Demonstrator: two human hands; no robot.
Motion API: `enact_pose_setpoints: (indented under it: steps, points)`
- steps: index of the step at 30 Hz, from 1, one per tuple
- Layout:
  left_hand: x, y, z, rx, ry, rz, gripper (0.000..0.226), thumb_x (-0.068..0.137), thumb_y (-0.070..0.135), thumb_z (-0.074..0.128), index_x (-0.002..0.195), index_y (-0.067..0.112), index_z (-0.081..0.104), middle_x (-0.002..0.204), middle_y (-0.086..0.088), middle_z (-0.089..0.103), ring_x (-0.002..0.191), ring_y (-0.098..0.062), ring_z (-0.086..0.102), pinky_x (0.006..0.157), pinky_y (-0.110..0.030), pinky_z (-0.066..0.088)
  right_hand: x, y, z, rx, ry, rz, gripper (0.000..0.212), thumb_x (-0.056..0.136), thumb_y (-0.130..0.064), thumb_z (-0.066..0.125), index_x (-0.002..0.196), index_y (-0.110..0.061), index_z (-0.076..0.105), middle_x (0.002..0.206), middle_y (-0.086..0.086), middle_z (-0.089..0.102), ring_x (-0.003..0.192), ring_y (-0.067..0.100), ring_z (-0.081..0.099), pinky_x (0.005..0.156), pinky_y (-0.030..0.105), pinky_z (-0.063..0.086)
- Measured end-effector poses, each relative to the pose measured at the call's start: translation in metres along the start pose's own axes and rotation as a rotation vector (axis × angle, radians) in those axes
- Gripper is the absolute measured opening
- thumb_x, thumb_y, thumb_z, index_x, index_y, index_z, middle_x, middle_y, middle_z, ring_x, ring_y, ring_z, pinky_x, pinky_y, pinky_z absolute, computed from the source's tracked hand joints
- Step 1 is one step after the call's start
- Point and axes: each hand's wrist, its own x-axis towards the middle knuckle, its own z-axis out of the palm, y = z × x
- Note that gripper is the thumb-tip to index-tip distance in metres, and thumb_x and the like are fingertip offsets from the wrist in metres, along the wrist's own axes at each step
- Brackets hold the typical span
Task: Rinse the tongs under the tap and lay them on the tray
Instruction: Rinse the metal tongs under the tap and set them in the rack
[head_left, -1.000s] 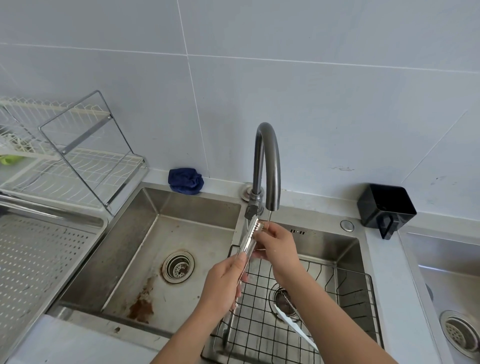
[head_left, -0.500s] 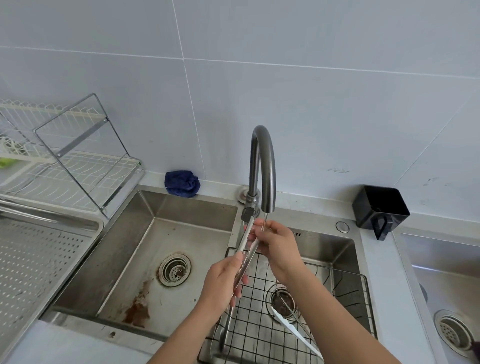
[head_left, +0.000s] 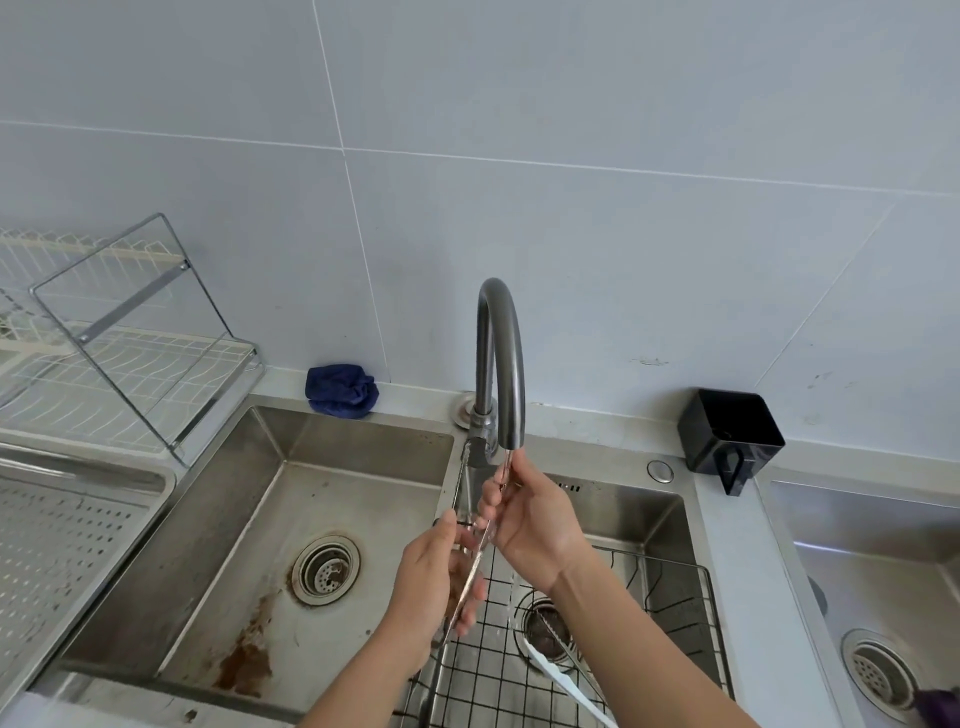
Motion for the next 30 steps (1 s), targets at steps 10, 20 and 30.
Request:
enact_pose_setpoints:
  steps: [10,20,30]
  points:
    - [0.015,0.001,0.017,0.034,0.078,-0.113,0.051,0.102,0.045,0.041,0.079,0.004,0.062,0.049,-0.009,0.053,0.032,-0.019,0.040,0.034,-0.023,0.033,-0.011,-0.006,0.020,-0.582,0.069,-0.139,0.046,0.109,-0.037,0.045,0.085,-0.005,0.067,0.079,0.021,0.074,0.059,0.027,0.066,0.049,0.025,0.050]
    - [0.017,0.008,0.035,-0.077,0.014,0.100,0.034,0.104,0.046,0.045,0.107,0.028,0.073,0.066,-0.012,0.059,0.048,-0.021,0.052,0.044,-0.028,0.039,-0.014,-0.014,0.023,-0.510,0.324,-0.335,0.033,0.105,-0.020,0.053,0.075,-0.008,0.064,0.066,0.018,0.067,0.061,0.035,0.065,0.052,0.034,0.056]
    - [0.012,0.004,0.033,0.014,-0.115,0.067,0.081,0.075,0.086,0.053,0.097,0.008,0.060,0.062,-0.006,0.058,0.041,-0.017,0.044,0.041,-0.026,0.037,-0.017,-0.018,0.006,-0.950,0.097,-0.348,0.020,0.096,-0.006,0.061,0.087,-0.021,0.072,0.098,0.001,0.077,0.099,0.016,0.073,0.088,0.040,0.061]
